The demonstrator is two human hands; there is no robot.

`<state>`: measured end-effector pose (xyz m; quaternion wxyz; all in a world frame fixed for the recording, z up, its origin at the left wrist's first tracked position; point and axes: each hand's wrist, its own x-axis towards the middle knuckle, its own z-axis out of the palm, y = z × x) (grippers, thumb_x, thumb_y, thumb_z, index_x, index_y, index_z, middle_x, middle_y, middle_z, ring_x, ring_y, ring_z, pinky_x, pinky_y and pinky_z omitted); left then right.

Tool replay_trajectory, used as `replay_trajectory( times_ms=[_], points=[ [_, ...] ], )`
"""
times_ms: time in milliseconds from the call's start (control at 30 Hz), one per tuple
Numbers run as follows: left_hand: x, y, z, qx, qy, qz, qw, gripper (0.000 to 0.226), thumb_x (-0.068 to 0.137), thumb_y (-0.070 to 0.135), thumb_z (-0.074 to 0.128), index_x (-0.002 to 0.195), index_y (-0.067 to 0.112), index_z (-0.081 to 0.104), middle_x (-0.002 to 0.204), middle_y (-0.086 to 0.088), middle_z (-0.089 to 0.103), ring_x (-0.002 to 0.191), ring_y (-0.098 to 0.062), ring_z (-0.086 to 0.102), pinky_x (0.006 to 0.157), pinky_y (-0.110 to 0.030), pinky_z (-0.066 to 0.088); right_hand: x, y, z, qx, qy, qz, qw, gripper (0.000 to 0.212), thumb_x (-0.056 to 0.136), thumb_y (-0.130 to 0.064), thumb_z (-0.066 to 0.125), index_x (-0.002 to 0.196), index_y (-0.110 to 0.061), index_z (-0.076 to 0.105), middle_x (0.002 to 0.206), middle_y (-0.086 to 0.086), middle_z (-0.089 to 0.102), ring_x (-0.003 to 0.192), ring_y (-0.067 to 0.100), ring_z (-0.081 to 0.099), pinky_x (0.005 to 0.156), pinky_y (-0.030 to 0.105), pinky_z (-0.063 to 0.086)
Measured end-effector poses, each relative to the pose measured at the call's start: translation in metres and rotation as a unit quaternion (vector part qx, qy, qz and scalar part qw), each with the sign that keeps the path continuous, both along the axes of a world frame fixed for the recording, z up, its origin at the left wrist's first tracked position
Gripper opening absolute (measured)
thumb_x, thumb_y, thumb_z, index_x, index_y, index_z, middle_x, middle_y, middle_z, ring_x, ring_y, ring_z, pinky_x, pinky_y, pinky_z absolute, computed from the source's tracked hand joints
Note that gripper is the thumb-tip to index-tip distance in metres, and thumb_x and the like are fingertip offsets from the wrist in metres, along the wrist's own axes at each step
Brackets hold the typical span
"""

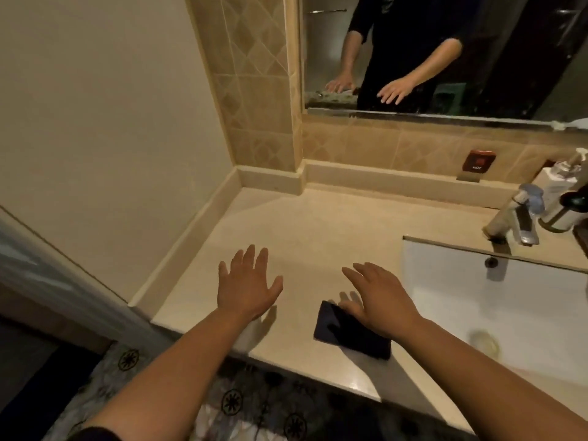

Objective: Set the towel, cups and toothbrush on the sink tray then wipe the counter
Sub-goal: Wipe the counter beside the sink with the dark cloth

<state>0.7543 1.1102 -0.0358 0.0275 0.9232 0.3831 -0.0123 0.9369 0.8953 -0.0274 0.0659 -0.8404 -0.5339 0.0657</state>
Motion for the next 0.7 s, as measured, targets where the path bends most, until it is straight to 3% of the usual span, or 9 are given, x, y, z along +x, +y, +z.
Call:
replay_trajectory(
  times_ms=[200,400,567,700],
  points=[
    [0.001,0.047,-0.063,-0.043,0.01,0.079,0.996,0.08,0.092,0.065,0.005,0.156,0.017,0.001,0.165,-0.007,0.003,0.15,-0.03,0.004,0.116,-0.06,0.008,-0.035,-0.011,-0.039,-0.053,0.03,-0.035,0.998,0.072,0.089,-0.06,0.053,0.149,-0.023,0.036,0.155,0.009,0.035,0.14,0.03,0.032,0.113,0.043,0.026],
    [0.007,0.086,-0.1,-0.083,0.02,0.114,0.99,0.082,0.093,0.067,0.01,0.157,0.016,0.003,0.165,-0.009,-0.004,0.15,-0.032,-0.004,0.115,-0.063,0.0,-0.035,-0.012,-0.059,-0.049,0.019,-0.008,0.999,0.068,0.086,-0.053,0.062,0.141,-0.016,0.048,0.147,0.016,0.045,0.131,0.036,0.044,0.105,0.049,0.037],
    [0.014,0.108,-0.117,-0.088,0.055,0.105,0.989,0.08,0.09,0.072,0.002,0.155,0.026,-0.008,0.164,-0.006,-0.016,0.149,-0.032,-0.017,0.113,-0.065,-0.009,-0.027,-0.012,-0.077,-0.063,0.019,0.034,0.997,0.076,0.086,-0.064,0.048,0.149,-0.024,0.037,0.158,0.009,0.03,0.141,0.03,0.029,0.114,0.047,0.024],
    [0.013,0.111,-0.128,-0.094,0.055,0.106,0.988,0.081,0.088,0.075,-0.001,0.154,0.03,-0.011,0.163,-0.004,-0.018,0.148,-0.03,-0.019,0.113,-0.066,-0.01,-0.028,-0.01,-0.088,-0.052,-0.045,0.097,0.993,0.073,0.075,-0.06,0.07,0.134,-0.019,0.058,0.142,0.011,0.053,0.128,0.034,0.051,0.103,0.05,0.041]
  ],
)
